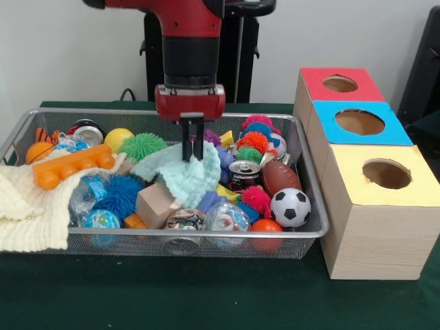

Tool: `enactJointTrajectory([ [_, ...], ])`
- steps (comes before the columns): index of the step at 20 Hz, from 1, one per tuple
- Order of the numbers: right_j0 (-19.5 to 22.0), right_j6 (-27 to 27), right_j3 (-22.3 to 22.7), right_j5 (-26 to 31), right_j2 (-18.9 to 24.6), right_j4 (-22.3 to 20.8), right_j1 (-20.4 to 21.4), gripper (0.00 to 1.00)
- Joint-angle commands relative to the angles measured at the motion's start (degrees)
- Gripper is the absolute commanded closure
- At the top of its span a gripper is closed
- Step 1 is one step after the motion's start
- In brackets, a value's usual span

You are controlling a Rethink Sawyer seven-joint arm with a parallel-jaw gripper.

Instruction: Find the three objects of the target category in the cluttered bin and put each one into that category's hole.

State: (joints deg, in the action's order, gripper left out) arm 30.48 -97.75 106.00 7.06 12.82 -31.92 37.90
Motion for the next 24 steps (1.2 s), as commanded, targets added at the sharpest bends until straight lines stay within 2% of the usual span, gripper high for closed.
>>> enactJointTrajectory([
  [1, 2.4, -2.3, 10.3, 8.1, 6.5, 3.2, 8.3, 1.0],
  [9, 3.7, -2.5, 14.2, 6.1, 6.2, 2.5, 10.1, 1.0],
  [16, 2.4, -6.7, 18.0, 1.6, 3.6, 2.4, 11.7, 1.0],
  [19, 3.3, -8.4, 21.4, 0.3, 4.1, 3.7, 14.3, 1.0],
  [24, 6.4, -8.5, 26.4, 2.3, 7.2, 7.5, 19.5, 1.0],
])
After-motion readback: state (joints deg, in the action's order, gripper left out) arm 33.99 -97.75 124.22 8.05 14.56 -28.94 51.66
